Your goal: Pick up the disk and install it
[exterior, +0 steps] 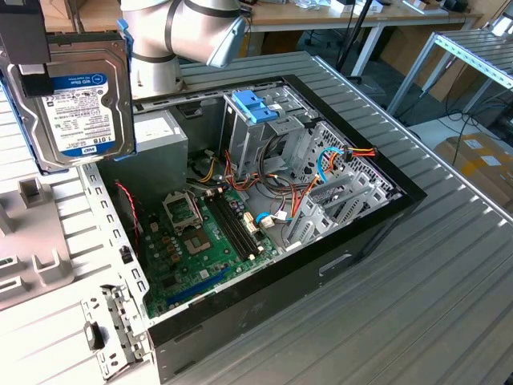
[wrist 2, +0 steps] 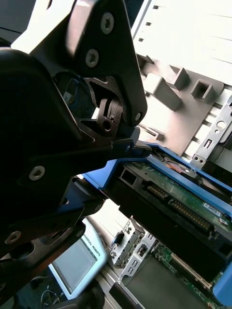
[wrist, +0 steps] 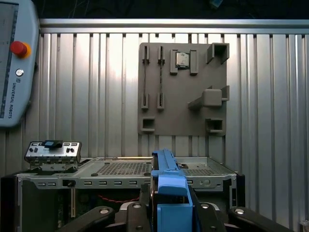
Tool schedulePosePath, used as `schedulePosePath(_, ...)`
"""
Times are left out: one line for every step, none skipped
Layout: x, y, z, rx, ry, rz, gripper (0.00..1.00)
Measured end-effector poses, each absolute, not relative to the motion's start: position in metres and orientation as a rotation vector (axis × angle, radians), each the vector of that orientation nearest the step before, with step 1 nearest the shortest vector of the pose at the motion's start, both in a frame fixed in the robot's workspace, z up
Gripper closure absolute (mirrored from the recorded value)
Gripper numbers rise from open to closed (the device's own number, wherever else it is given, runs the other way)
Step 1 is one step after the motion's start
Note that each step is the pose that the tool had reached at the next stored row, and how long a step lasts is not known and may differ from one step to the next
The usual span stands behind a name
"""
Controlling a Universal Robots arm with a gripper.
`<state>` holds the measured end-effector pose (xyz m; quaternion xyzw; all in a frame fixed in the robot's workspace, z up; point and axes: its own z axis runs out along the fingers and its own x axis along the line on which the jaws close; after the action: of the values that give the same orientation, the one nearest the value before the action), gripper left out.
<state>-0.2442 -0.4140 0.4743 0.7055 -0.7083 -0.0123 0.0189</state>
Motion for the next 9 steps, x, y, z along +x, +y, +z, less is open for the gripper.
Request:
schedulePosePath(-0.2442,-0.4152,0.4742,2.19,-2.199,-0.038,0.63)
schedulePosePath(-0.2442,-0.4158,0.4742,2.19,-2.199,-0.038,0.63)
schedulePosePath(-0.2442,-0.4165,0.4742,2.19,-2.199,-0.038,0.63)
schedulePosePath(-0.2442,-0.4176,0.4742,2.19,-2.199,-0.038,0.63)
schedulePosePath(-0.2442,-0.4182,0.4742,2.19,-2.199,-0.038,0.63)
schedulePosePath(-0.2442,-0.4189,0.4742,2.19,-2.199,-0.038,0.63)
schedulePosePath(-0.2442,-0.4197,0.4742,2.19,-2.199,-0.038,0.63)
schedulePosePath(-0.2442,-0.4203,0.4742,2.19,-2.199,-0.038,0.63)
schedulePosePath(-0.2442,-0.4214,0.4742,2.19,-2.199,-0.038,0.63)
